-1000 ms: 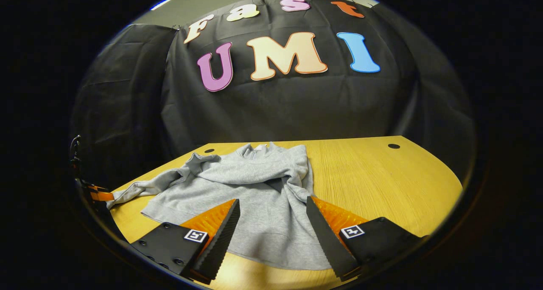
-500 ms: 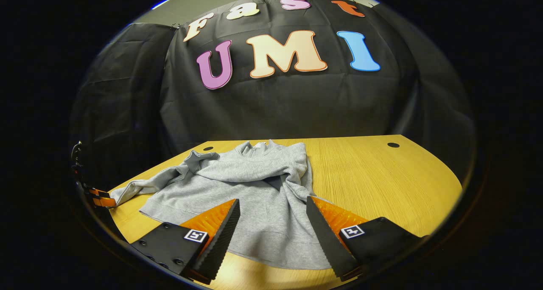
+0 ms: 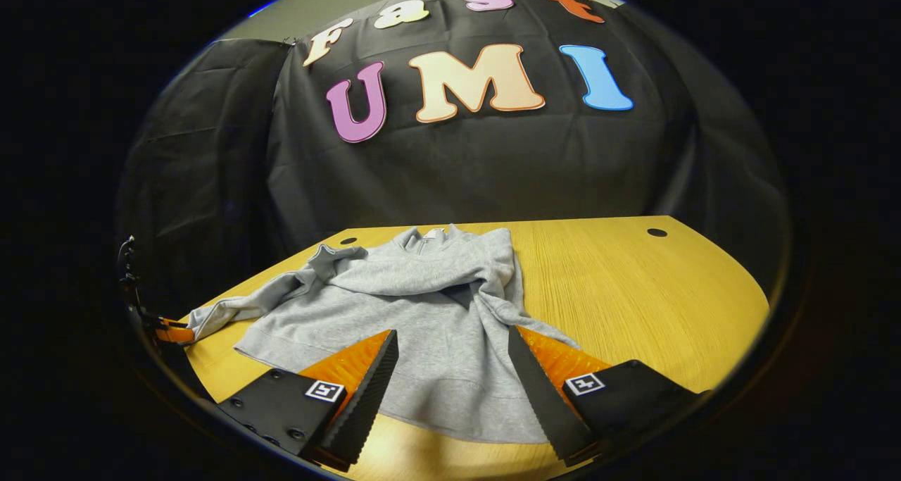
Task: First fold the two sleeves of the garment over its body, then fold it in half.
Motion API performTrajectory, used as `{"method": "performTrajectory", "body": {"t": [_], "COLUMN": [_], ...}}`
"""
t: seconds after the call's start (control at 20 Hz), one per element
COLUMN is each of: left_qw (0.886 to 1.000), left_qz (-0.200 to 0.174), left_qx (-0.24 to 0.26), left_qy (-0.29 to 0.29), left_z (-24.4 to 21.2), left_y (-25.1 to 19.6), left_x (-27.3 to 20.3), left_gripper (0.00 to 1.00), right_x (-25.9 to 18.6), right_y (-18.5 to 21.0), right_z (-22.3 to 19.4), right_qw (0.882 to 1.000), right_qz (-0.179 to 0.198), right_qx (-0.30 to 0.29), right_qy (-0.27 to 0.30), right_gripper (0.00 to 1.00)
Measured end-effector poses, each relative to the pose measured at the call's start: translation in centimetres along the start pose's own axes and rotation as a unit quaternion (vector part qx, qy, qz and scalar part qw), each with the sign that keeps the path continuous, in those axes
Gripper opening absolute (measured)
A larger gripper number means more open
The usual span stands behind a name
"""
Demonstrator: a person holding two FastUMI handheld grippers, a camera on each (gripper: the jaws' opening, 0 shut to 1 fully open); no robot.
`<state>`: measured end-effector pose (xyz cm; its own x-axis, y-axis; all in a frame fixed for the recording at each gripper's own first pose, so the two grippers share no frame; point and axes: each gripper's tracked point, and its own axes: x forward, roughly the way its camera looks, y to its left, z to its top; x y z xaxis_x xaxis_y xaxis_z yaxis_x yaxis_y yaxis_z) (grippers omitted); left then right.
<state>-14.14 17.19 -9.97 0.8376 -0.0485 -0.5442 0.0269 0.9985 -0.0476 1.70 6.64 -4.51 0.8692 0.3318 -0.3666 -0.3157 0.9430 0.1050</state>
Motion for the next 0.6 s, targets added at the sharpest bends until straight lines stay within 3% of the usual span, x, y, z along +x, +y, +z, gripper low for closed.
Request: {"method": "performTrajectory", "body": {"t": [0.3,0.55,0.6], "left_qw": [0.999,0.996,0.995], "left_qz": [0.01,0.013,0.01], "left_qx": [-0.036,-0.06,-0.059], "left_qy": [-0.036,-0.067,-0.077], "left_z": [0.7,2.5,3.4], "left_y": [0.5,0.4,0.0], "left_x": [0.2,0.2,0.1], "left_gripper": [0.08,0.07,0.07], "right_x": [-0.4,-0.9,-0.9], "right_y": [0.2,-0.6,-0.7], "right_z": [0.5,1.3,1.4], "right_qw": [1.0,1.0,1.0], "right_qz": [0.006,-0.003,-0.003], "right_qx": [0.009,0.014,0.016], "right_qy": [-0.003,-0.015,-0.016], "right_gripper": [0.98,0.98,0.93]}}
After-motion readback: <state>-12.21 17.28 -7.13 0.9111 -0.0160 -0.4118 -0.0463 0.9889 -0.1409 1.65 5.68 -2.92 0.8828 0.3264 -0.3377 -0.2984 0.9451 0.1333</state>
